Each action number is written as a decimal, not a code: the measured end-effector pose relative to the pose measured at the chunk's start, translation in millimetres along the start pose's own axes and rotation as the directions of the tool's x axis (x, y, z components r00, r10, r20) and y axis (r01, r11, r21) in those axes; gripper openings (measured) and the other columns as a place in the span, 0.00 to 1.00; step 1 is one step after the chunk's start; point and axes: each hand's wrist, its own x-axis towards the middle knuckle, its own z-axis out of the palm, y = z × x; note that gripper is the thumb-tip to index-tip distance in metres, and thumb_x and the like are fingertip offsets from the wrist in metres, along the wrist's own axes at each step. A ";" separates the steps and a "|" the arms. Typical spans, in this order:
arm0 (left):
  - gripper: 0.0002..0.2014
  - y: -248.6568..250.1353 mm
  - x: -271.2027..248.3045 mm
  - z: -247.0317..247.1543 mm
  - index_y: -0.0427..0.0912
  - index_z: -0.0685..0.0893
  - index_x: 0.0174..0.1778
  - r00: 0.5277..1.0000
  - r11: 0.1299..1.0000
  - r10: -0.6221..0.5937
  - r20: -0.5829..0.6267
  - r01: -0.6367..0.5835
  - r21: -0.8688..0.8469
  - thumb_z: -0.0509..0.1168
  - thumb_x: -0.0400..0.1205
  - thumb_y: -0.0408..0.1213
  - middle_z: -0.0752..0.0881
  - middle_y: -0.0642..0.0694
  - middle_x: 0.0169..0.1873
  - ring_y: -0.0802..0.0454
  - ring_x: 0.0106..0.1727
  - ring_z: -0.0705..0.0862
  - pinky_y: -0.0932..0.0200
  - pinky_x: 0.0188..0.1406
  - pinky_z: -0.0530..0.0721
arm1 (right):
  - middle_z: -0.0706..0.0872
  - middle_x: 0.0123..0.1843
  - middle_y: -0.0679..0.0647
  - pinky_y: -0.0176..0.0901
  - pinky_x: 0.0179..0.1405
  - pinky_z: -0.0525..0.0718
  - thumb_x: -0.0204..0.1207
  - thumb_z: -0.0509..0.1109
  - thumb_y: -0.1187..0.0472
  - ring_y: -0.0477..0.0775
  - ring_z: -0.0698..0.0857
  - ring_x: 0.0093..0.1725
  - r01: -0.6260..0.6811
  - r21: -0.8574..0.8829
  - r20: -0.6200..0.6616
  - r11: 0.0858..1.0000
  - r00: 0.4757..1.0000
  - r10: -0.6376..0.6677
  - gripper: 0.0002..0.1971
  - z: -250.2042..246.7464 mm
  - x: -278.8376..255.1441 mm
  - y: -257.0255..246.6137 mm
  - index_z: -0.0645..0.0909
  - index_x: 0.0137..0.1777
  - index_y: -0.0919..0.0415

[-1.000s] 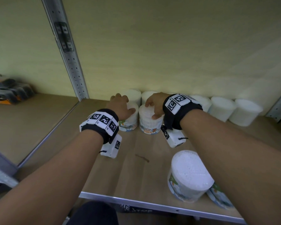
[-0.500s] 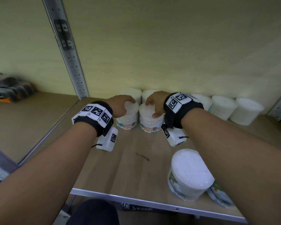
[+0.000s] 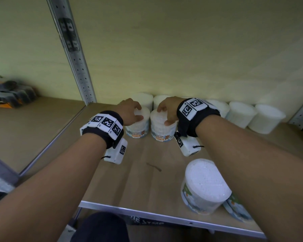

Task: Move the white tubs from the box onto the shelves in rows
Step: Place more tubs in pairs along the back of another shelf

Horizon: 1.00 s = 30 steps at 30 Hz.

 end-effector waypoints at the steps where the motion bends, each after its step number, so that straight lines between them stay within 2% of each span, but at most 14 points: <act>1: 0.24 -0.6 -0.7 -0.8 0.44 0.74 0.73 1.000 1.000 0.007 0.008 -0.007 -0.016 0.66 0.81 0.46 0.71 0.42 0.73 0.43 0.73 0.71 0.53 0.70 0.69 | 0.76 0.75 0.55 0.41 0.65 0.75 0.70 0.78 0.58 0.57 0.78 0.71 0.002 -0.006 -0.001 1.000 1.000 -0.002 0.33 -0.4 0.0 -0.4 0.73 0.75 0.56; 7: 0.24 -4.0 -3.0 -4.0 0.46 0.74 0.74 0.999 0.998 0.048 0.026 -0.047 -0.052 0.67 0.81 0.41 0.71 0.44 0.74 0.45 0.74 0.71 0.55 0.70 0.69 | 0.74 0.77 0.54 0.41 0.68 0.73 0.71 0.78 0.56 0.56 0.76 0.73 0.006 -0.009 0.008 1.000 1.000 -0.006 0.33 -2.9 -1.7 -0.5 0.72 0.76 0.56; 20: 0.24 -1.6 -15.1 -8.6 0.47 0.73 0.74 0.997 0.998 0.063 0.054 -0.062 -0.016 0.67 0.81 0.42 0.71 0.46 0.74 0.47 0.74 0.71 0.58 0.68 0.69 | 0.76 0.76 0.54 0.42 0.69 0.73 0.71 0.78 0.55 0.56 0.77 0.73 -0.009 -0.047 0.042 0.999 0.999 0.011 0.34 -7.1 -19.8 -10.3 0.72 0.77 0.57; 23: 0.24 -3.1 -25.3 -9.7 0.50 0.74 0.72 0.995 0.997 0.072 0.072 -0.073 0.013 0.68 0.80 0.44 0.72 0.48 0.73 0.47 0.72 0.73 0.57 0.67 0.71 | 0.80 0.71 0.53 0.46 0.67 0.79 0.63 0.82 0.54 0.57 0.81 0.67 -0.017 -0.076 0.040 0.997 0.999 0.020 0.35 -5.6 -28.5 -21.4 0.77 0.71 0.54; 25: 0.23 -3.7 -35.3 -12.1 0.54 0.75 0.71 0.994 0.995 0.074 0.078 -0.080 0.065 0.68 0.79 0.48 0.73 0.52 0.72 0.48 0.69 0.76 0.59 0.62 0.73 | 0.83 0.67 0.53 0.49 0.64 0.82 0.59 0.84 0.54 0.57 0.84 0.63 -0.010 -0.079 0.033 0.997 0.999 0.013 0.35 -3.1 -32.9 -28.0 0.79 0.67 0.53; 27: 0.23 -3.7 -47.3 -15.2 0.56 0.76 0.69 0.993 0.991 0.085 0.077 -0.093 0.101 0.68 0.78 0.50 0.76 0.54 0.70 0.49 0.66 0.79 0.61 0.57 0.74 | 0.83 0.65 0.52 0.50 0.61 0.84 0.58 0.85 0.55 0.58 0.84 0.60 0.002 -0.102 0.042 0.995 0.999 0.002 0.33 -2.3 -40.5 -35.6 0.80 0.65 0.54; 30: 0.22 -2.9 -66.3 -17.1 0.56 0.77 0.67 0.992 0.985 0.107 0.068 -0.116 0.132 0.70 0.77 0.50 0.79 0.54 0.66 0.50 0.64 0.80 0.59 0.60 0.77 | 0.84 0.62 0.53 0.51 0.57 0.86 0.58 0.85 0.55 0.59 0.85 0.57 0.029 -0.142 0.077 0.990 0.997 -0.018 0.31 -2.6 -55.0 -48.4 0.80 0.62 0.56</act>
